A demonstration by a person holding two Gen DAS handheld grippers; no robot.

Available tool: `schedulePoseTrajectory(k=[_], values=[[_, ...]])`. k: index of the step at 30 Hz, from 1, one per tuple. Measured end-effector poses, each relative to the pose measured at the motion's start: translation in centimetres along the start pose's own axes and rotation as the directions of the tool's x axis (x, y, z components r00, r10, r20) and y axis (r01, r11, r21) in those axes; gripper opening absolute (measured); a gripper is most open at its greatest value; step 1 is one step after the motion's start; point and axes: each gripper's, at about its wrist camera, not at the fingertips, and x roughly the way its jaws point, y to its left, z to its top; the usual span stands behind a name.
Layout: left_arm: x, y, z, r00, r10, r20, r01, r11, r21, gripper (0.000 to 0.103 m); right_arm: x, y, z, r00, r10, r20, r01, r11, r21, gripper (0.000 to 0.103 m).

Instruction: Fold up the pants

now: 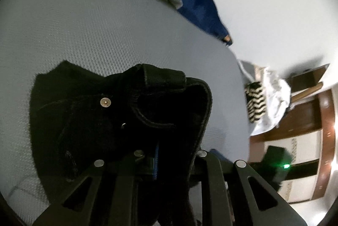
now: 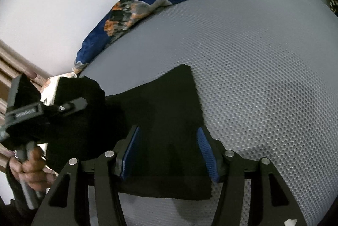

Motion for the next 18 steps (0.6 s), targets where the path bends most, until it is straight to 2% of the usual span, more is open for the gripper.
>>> schedulePoseTrajectory(k=[3, 6, 8, 10, 13, 16, 18], values=[[1.8, 0.2, -0.5, 0.999, 0.042, -0.012, -0.042, 0.999, 0.022, 0.018, 0.2, -0.4, 0.4, 1.0, 0.0, -0.003, 0.0, 1.0, 0.001, 0.055], [2.7, -0.2, -0.8, 0.999, 0.05, -0.007, -0.05, 0.997, 0.055, 0.024, 0.1, -1.0, 0.9, 1.0, -0.004, -0.003, 0.004, 1.0, -0.003, 0.055], [2.9, -0.6, -0.7, 0.999, 0.048, -0.008, -0.047, 0.995, 0.083, 0.044, 0.2, -1.1, 1.4, 1.0, -0.001, -0.004, 0.001, 1.0, -0.01, 0.055], [2.7, -1.4, -0.9, 1.0, 0.03, -0.004, -0.03, 0.992, 0.123, 0.06, 0.3, -1.0, 1.8, 1.0, 0.01, -0.006, -0.01, 1.0, -0.018, 0.055], [1.8, -2.4, -1.3, 1.0, 0.016, 0.005, -0.017, 0.98, 0.197, 0.063, 0.8, -1.0, 2.6, 0.998, 0.051, -0.027, -0.051, 0.999, -0.02, 0.055], [-0.1, -2.1, -1.5, 1.0, -0.008, 0.024, 0.002, 0.978, 0.21, 0.064, 1.5, -0.8, 3.1, 0.989, 0.134, -0.067, -0.135, 0.991, -0.017, 0.055], [-1.6, -1.1, -1.6, 0.998, 0.011, 0.058, -0.023, 0.978, 0.207, 0.065, 2.2, -0.5, 3.4, 0.978, 0.179, -0.106, -0.183, 0.983, -0.031, 0.055]])
